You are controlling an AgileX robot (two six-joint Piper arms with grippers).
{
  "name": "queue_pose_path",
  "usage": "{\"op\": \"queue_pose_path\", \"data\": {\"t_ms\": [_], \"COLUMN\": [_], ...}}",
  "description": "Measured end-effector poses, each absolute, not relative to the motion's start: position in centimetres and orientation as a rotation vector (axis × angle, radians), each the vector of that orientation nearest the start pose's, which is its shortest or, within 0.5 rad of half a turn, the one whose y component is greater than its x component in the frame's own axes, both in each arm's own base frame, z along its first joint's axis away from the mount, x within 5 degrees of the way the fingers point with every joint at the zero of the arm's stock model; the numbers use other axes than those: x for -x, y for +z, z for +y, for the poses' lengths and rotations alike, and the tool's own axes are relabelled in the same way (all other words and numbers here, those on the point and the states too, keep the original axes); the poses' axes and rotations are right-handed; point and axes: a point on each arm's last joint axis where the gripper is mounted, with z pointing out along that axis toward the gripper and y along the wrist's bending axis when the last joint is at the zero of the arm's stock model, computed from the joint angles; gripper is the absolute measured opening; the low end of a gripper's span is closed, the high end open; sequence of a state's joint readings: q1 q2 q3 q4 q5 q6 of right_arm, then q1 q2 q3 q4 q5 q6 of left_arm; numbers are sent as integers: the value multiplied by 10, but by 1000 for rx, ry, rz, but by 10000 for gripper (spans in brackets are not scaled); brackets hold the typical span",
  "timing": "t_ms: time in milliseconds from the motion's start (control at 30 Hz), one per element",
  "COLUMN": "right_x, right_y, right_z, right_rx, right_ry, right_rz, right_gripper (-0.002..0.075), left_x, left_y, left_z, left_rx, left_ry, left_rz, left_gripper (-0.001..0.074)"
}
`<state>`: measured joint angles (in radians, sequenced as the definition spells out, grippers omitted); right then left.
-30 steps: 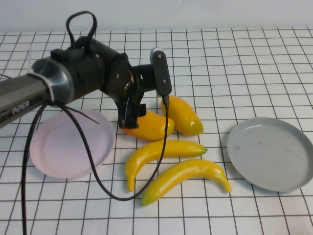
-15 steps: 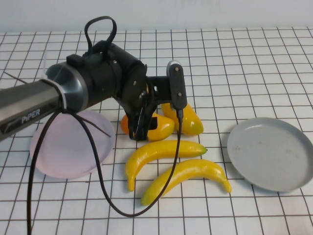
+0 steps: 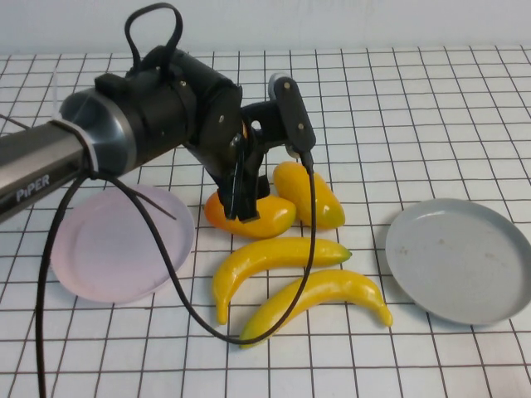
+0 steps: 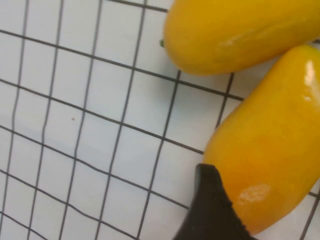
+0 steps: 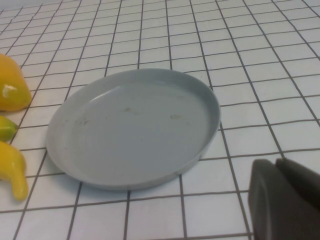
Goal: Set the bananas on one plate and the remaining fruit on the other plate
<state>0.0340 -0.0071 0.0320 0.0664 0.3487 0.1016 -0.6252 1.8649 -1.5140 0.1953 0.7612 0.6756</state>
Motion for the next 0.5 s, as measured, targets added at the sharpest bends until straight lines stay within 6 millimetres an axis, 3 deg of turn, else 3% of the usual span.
{"op": "queue_pose_path", "data": {"t_ms": [100, 500], "right_x": [-53, -53], "right_y": [171, 171], "right_z": [4, 4], "right_rx": [-105, -105], "right_ry": [159, 159], "right_rz": [1856, 1856], "right_gripper": [-15, -15], "left_x": [-343, -337], "left_y": [271, 267], "left_z": [-232, -227], "left_rx": [-1641, -1729], "left_ry": [238, 257], "left_rz": [1974, 2032], "left_gripper": [412, 412]}}
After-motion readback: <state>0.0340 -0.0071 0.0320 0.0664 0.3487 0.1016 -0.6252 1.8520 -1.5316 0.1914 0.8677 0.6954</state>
